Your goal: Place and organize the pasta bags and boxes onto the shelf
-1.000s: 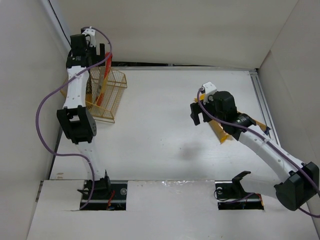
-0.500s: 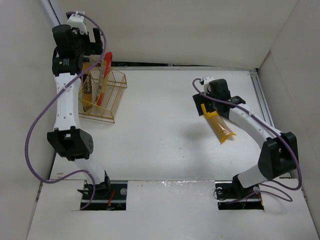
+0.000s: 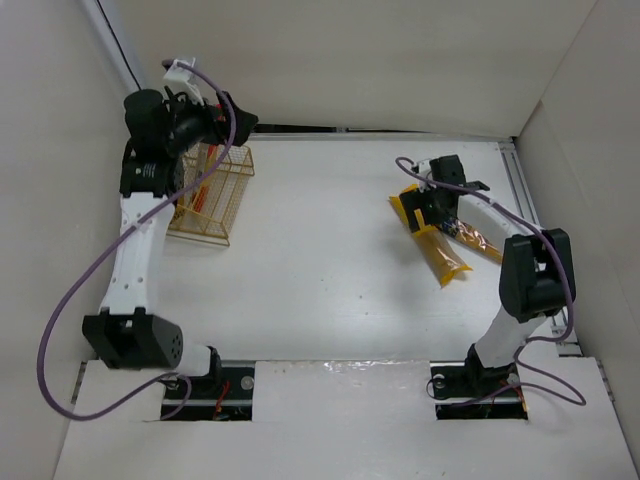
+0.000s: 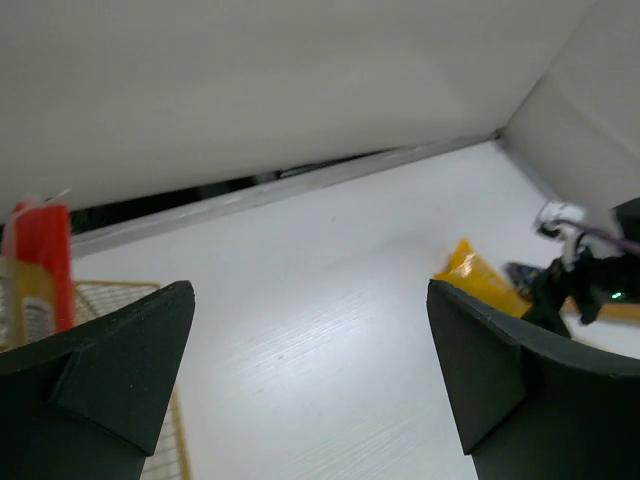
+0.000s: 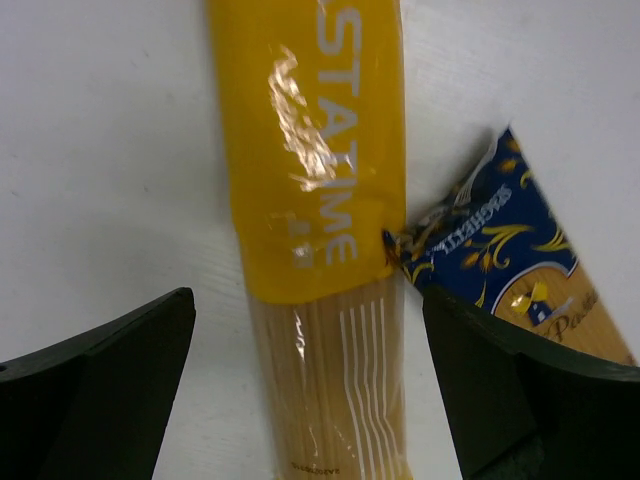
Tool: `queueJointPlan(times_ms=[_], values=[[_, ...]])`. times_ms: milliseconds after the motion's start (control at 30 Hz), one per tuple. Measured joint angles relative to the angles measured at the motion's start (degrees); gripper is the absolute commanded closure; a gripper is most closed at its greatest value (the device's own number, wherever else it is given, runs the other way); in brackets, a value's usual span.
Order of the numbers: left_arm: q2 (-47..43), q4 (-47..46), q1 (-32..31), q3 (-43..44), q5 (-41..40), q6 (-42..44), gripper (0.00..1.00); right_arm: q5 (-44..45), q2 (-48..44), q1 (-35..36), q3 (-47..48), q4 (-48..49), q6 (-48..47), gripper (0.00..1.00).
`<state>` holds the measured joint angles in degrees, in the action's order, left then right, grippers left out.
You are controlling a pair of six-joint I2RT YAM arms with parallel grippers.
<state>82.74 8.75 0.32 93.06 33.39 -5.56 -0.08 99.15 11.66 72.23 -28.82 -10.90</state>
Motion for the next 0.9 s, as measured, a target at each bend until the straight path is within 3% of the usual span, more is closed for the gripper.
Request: queueJointPlan(times_ms=[200, 333, 567, 667, 700, 733, 900], values=[[-15.5, -16.3, -1.0, -22.1, 0.2, -11.6, 0.00, -1.4, 0.1, -3.1, -5.8, -2.0, 0.6, 0.00], [-18.9, -22.2, -4.7, -32.7, -0.8, -16.1, 0.00, -1.6, 2.2, -3.1, -5.6, -2.3, 0.7, 0.08], [-16.8, -19.1, -13.9, -35.0, -7.8, -16.6, 0.00, -5.2, 3.2, -4.8, -5.9, -2.1, 0.2, 0.38], [-16.8, -18.9, -14.5, -35.0, -9.1, -16.8, 0.00, -6.3, 3.2, -4.9, -6.0, -1.9, 0.2, 0.71], [-16.8, -18.9, -14.6, -35.2, -9.6, -16.9, 0.00, -6.4, 3.3, -4.8, -5.4, -2.3, 0.2, 0.92], [-16.8, -18.9, -14.8, -35.5, -10.0, -17.1, 0.00, -6.3, 3.3, -4.5, -4.7, -2.9, 0.2, 1.00], [-16.8, -20.0, -16.2, -39.3, -11.4, -19.6, 0.00, -4.9, 0.6, -0.9, -4.0, -3.5, 0.1, 1.00]])
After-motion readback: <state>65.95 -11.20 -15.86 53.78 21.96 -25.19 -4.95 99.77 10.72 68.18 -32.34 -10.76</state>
